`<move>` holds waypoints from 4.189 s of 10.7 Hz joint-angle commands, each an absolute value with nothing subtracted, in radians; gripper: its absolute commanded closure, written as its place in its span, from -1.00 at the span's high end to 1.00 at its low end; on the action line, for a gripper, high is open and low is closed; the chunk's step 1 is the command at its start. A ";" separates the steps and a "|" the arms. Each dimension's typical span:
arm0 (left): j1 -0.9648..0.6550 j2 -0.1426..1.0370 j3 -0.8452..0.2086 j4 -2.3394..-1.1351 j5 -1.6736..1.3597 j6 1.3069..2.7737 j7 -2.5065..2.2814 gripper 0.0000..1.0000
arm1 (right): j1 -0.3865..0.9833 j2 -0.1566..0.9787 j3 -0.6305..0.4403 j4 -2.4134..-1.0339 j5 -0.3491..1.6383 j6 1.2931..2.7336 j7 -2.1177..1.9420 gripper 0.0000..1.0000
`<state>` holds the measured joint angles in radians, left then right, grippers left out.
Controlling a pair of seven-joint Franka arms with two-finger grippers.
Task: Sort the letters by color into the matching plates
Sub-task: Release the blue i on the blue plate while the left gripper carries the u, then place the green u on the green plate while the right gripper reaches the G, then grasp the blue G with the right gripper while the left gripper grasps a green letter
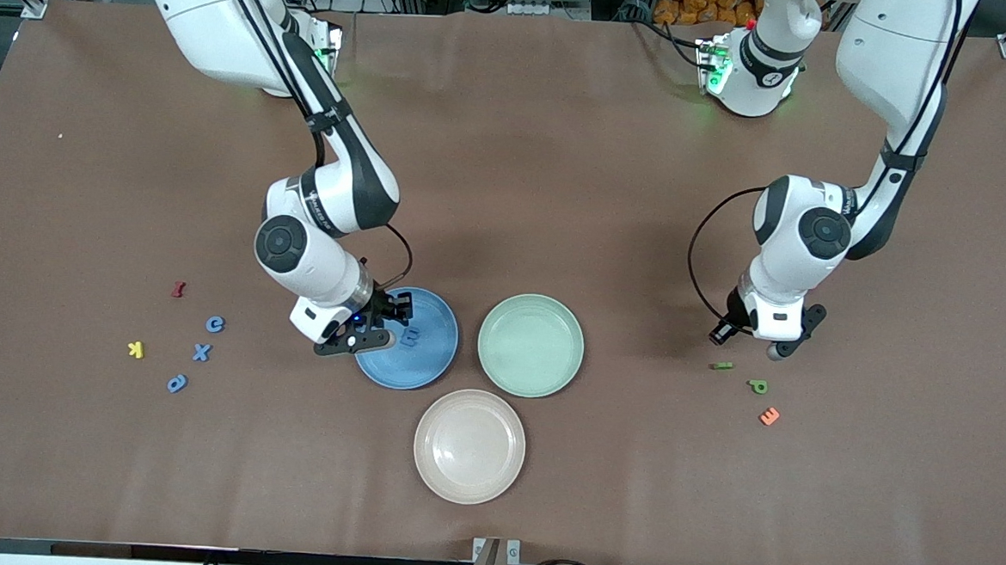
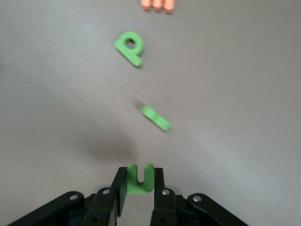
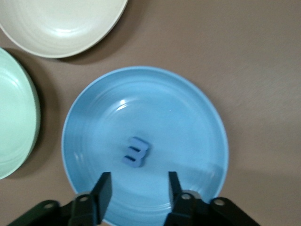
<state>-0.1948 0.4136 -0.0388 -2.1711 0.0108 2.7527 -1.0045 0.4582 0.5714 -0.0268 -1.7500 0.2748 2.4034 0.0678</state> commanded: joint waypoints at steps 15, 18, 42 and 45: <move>-0.598 0.634 -0.068 -1.732 -0.006 2.738 -1.243 1.00 | 0.138 0.480 -0.204 -1.850 0.192 2.240 -0.270 1.00; -0.537 0.620 -0.051 -1.736 -0.009 2.691 -1.250 1.00 | 0.133 0.482 -0.202 -1.952 0.193 2.403 -0.270 1.00; -0.270 0.655 0.077 -1.736 0.046 2.355 -1.588 1.00 | 0.141 0.508 -0.100 -1.922 0.207 2.452 -0.169 -0.74; -0.268 0.669 0.075 -1.735 0.035 2.361 -1.552 1.00 | 0.247 0.506 -0.091 -1.850 0.251 2.416 -0.080 -0.74</move>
